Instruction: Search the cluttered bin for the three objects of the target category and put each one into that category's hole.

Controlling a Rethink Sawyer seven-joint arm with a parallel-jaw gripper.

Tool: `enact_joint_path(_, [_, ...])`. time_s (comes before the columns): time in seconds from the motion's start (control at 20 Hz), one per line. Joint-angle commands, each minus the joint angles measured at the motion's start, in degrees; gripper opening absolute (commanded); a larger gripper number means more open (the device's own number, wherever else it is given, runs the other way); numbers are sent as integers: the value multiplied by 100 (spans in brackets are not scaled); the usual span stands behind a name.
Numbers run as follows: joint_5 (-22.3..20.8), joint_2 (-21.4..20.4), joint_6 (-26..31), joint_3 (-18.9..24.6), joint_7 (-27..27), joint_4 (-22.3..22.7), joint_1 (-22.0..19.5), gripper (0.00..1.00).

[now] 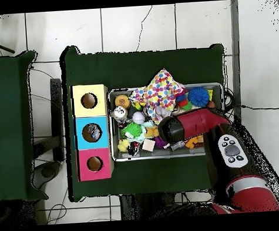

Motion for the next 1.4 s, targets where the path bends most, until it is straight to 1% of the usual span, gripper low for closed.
enact_joint_path(0.05, [-343, 534, -614, 749, -1074, 154, -43, 100])
enact_joint_path(0.2, [-412, 539, -653, 712, -1007, 156, -2, 100])
enact_joint_path(0.35, [-543, 527, -927, 540, -668, 172, 120, 100])
enact_joint_path(0.45, [-575, 515, -1213, 404, -283, 180, 203, 100])
enact_joint_path(0.5, [-563, 507, -1215, 373, -216, 174, 222, 0])
enact_joint_path(1.1, [-533, 510, -1489, 272, -152, 188, 300, 0])
enact_joint_path(1.15, [-550, 507, -1364, 324, -345, 184, 294, 0])
enact_joint_path(1.25, [-453, 419, -995, 326, -506, 134, 377, 0])
enact_joint_path(1.35, [-330, 276, -322, 380, -937, -5, 475, 0])
enact_joint_path(1.4, [-274, 280, -51, 441, -1150, -123, 507, 0])
